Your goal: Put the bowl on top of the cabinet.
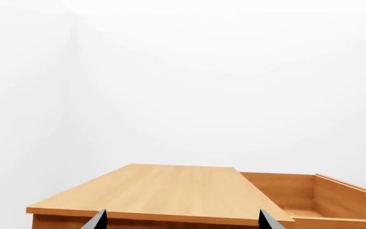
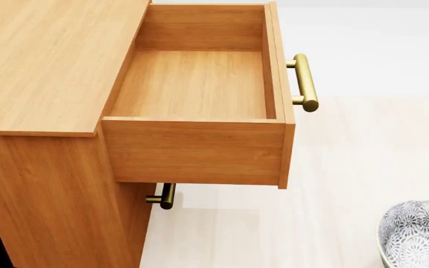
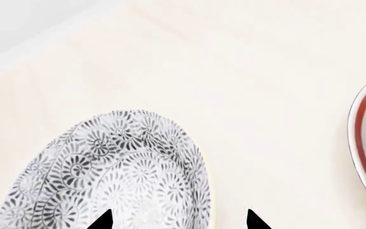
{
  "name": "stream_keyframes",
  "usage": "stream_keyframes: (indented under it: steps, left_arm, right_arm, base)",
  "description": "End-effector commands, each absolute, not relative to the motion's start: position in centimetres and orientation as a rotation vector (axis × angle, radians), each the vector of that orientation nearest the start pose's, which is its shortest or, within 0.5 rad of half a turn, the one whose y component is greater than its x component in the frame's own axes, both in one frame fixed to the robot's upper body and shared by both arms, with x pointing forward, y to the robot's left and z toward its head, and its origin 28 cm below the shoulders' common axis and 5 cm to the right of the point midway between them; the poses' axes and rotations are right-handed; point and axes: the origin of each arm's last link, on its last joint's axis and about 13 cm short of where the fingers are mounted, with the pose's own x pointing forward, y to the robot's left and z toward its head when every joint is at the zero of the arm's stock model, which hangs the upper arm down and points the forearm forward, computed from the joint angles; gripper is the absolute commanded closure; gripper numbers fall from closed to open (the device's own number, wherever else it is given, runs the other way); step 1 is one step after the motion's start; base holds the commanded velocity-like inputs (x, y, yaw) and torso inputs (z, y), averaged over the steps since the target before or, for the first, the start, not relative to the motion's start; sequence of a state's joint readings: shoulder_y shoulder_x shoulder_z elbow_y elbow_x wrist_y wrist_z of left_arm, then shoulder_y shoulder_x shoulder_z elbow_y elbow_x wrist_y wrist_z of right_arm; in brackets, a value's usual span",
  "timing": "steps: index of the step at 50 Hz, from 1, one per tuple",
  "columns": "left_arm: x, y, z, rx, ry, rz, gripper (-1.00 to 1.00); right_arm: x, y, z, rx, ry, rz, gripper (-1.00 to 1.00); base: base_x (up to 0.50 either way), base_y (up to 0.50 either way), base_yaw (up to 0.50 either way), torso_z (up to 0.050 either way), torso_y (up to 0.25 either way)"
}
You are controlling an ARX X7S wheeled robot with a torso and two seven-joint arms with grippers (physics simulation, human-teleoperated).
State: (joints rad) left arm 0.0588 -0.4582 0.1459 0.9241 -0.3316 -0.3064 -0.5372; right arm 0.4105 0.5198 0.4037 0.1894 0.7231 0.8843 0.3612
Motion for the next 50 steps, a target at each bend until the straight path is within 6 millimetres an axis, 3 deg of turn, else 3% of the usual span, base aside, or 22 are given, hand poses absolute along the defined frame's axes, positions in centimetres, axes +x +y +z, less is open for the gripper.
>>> stream_keyframes:
  steps: [1,11,30,31,50]
  left_arm:
    - [15.4,21.8,16.3,-0.011,-0.446,0.070,-1.00]
    - [15.5,21.8,16.1,-0.013,-0.441,0.066,-1.00]
    - [15.7,21.7,15.9,-0.008,-0.434,0.067,-1.00]
    - [15.7,21.8,15.9,-0.007,-0.434,0.067,-1.00]
    - [15.6,21.7,16.0,-0.007,-0.435,0.069,-1.00]
  right_arm:
    - [25.5,-27.2,7.9,0.419,0.473,-0.569,-1.00]
    - [25.5,-27.2,6.5,0.446,0.481,-0.577,-1.00]
    - [26.1,-26.6,5.7,0.471,0.483,-0.572,-1.00]
    - [26.1,-26.6,5.6,0.471,0.483,-0.571,1.00]
    - [25.6,-26.9,5.0,0.478,0.488,-0.589,1.00]
  base:
    - [0.00,0.00,0.00,0.000,0.000]
    - [0.00,0.00,0.00,0.000,0.000]
    - [0.00,0.00,0.00,0.000,0.000]
    - [0.00,0.00,0.00,0.000,0.000]
    - [0.00,0.00,0.00,0.000,0.000]
